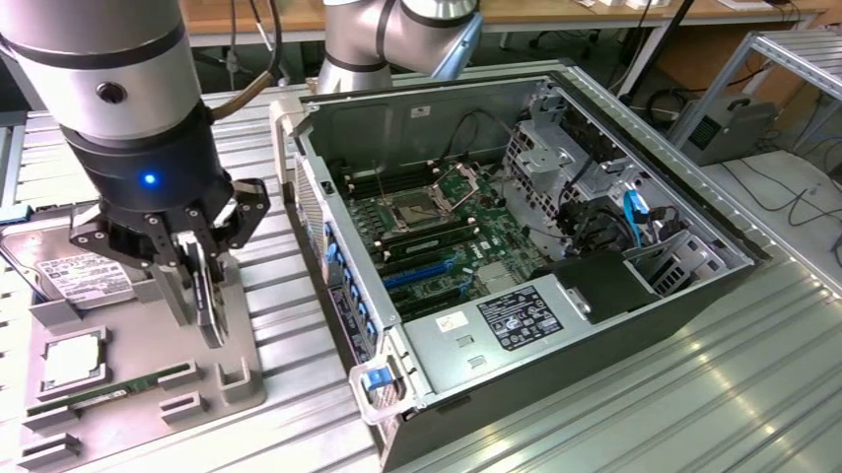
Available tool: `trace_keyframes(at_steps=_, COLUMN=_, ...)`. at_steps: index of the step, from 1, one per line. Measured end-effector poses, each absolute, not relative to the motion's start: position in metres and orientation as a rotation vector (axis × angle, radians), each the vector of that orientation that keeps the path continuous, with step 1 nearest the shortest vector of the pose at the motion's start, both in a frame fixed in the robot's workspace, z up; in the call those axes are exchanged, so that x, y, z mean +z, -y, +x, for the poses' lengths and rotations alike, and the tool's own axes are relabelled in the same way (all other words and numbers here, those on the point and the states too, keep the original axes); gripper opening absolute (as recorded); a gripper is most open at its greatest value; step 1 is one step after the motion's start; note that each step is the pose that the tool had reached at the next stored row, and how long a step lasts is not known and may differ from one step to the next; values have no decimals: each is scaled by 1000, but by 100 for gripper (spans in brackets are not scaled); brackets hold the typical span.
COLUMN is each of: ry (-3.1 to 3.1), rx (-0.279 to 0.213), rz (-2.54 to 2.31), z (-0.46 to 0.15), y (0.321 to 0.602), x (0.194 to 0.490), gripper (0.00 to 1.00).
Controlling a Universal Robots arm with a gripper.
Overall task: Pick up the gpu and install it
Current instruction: 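Pick up the gpu and move the gpu toward the slot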
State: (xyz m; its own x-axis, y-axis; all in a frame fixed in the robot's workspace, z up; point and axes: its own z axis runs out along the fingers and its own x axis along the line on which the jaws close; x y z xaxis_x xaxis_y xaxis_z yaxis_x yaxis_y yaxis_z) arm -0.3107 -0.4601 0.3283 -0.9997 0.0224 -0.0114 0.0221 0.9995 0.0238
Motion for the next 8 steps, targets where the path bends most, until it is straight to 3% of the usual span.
trace_keyframes(at_steps=8, ry=-3130, rx=19, rz=35, z=-311, y=460, x=351, gripper=27)
